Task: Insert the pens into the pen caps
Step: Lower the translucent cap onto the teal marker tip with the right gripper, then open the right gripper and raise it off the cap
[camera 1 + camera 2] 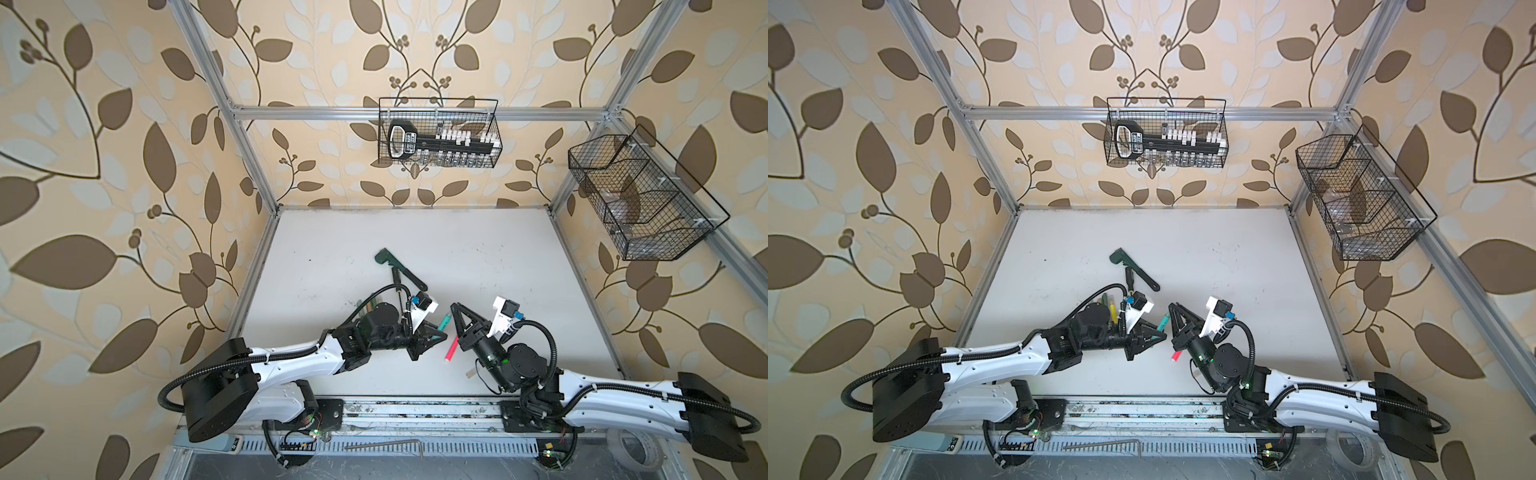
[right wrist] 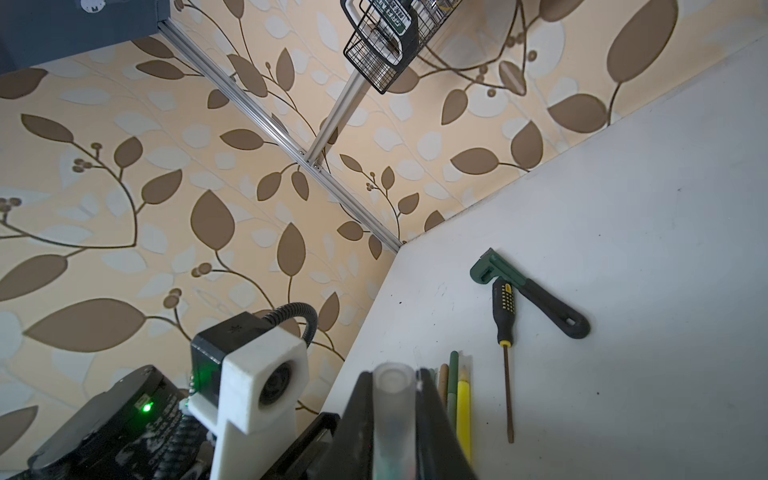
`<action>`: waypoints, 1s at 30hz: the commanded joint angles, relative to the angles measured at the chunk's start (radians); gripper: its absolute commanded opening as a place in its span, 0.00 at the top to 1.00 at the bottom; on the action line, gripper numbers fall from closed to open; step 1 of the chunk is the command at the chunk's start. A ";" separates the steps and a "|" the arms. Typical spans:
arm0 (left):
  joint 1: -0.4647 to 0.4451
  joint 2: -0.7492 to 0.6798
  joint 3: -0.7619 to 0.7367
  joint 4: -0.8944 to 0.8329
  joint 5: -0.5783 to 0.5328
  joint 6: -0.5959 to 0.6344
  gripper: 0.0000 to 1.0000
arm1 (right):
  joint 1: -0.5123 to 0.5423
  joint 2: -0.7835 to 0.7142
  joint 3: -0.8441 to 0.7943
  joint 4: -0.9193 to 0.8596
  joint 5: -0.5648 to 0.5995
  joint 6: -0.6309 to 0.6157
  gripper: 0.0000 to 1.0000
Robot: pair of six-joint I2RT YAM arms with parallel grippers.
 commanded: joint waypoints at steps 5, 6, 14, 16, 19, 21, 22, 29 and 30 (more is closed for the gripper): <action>0.025 -0.052 0.006 0.155 -0.062 0.025 1.00 | 0.039 -0.090 0.036 -0.230 -0.018 -0.033 0.57; 0.025 -0.054 0.004 0.156 -0.062 0.030 1.00 | 0.038 -0.109 0.044 -0.253 -0.015 -0.041 0.55; 0.006 -0.047 0.010 0.144 -0.053 0.083 1.00 | 0.037 -0.178 0.201 -0.434 0.003 -0.129 0.43; -0.003 -0.043 0.016 0.135 -0.053 0.097 1.00 | 0.029 -0.165 0.255 -0.480 0.012 -0.137 0.39; -0.012 -0.037 0.017 0.133 -0.056 0.112 1.00 | -0.014 -0.127 0.334 -0.585 0.028 -0.090 0.37; -0.015 -0.034 0.017 0.134 -0.058 0.114 1.00 | -0.058 -0.096 0.372 -0.646 0.012 -0.051 0.38; -0.017 -0.035 0.017 0.135 -0.057 0.115 1.00 | -0.083 -0.081 0.385 -0.666 -0.007 -0.032 0.38; -0.022 -0.032 0.019 0.129 -0.059 0.123 1.00 | -0.183 -0.030 0.400 -0.638 -0.164 -0.002 0.45; -0.023 -0.030 0.021 0.128 -0.059 0.123 1.00 | -0.183 -0.024 0.404 -0.635 -0.175 -0.005 0.46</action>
